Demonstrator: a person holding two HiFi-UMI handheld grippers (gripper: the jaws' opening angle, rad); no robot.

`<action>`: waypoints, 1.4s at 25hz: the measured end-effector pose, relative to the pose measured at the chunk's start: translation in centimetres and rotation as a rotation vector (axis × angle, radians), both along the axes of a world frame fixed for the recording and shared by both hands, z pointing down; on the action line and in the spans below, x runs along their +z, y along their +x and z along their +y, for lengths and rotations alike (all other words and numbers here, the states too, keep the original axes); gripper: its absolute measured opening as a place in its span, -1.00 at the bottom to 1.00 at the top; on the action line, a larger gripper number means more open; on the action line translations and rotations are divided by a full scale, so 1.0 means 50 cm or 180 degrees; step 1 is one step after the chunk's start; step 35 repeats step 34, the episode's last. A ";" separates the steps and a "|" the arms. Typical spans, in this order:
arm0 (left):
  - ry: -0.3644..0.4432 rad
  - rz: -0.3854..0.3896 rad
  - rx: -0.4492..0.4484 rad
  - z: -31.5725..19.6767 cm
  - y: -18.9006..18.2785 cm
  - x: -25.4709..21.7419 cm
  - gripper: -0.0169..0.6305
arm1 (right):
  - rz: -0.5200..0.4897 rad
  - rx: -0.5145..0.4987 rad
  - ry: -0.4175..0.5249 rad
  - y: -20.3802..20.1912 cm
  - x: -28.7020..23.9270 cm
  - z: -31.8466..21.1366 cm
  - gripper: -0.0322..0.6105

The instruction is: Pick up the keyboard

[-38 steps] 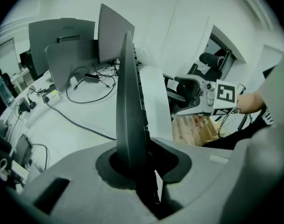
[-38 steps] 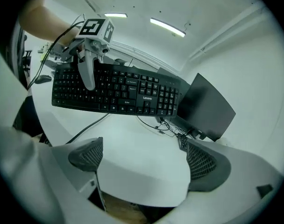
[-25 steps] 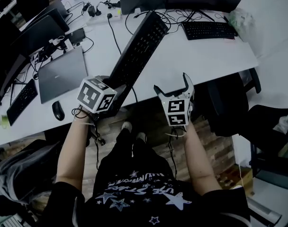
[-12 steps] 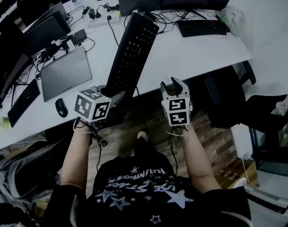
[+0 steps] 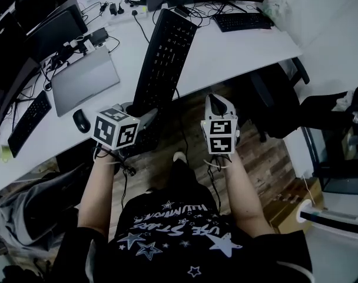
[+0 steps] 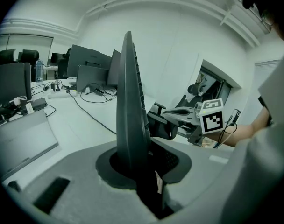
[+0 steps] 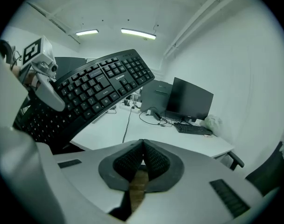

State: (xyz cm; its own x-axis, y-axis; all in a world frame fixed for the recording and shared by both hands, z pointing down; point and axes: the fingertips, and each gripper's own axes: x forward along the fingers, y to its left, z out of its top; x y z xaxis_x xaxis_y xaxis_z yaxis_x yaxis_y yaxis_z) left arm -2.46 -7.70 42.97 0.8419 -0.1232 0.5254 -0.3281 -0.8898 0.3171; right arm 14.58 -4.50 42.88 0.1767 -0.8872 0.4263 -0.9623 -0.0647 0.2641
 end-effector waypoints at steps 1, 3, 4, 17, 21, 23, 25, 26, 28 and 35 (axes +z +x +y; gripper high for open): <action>-0.0001 0.0021 -0.0007 0.008 -0.010 0.000 -0.67 | 0.0000 0.0033 0.0017 -0.009 -0.004 0.011 -0.88; 0.0004 0.0044 -0.0025 0.024 -0.032 0.000 -0.67 | -0.0007 0.0096 0.0050 -0.027 -0.009 0.035 -0.88; 0.0008 0.0051 -0.0030 0.034 -0.044 0.001 -0.67 | -0.0007 0.0126 0.0066 -0.036 -0.012 0.048 -0.88; -0.0001 0.0234 0.0000 0.182 -0.185 0.011 -0.67 | 0.0045 0.0125 0.0071 -0.192 -0.014 0.196 -0.88; -0.0018 0.0285 0.0033 0.228 -0.223 0.023 -0.67 | 0.0041 0.0138 0.0029 -0.238 0.011 0.244 -0.88; -0.0016 0.0296 0.0045 0.245 -0.237 0.026 -0.67 | 0.0045 0.0145 0.0039 -0.254 0.019 0.265 -0.88; -0.0017 0.0304 0.0055 0.257 -0.247 0.026 -0.67 | 0.0024 0.0179 0.0016 -0.262 0.023 0.285 -0.88; -0.0018 0.0309 0.0059 0.263 -0.251 0.025 -0.67 | 0.0000 0.0202 0.0005 -0.265 0.023 0.295 -0.88; -0.0028 0.0327 0.0065 0.276 -0.259 0.023 -0.67 | -0.0035 0.0254 0.0013 -0.271 0.020 0.314 -0.88; -0.0101 0.0417 0.0131 0.314 -0.278 0.005 -0.67 | -0.0061 0.0350 0.0073 -0.301 0.004 0.352 -0.88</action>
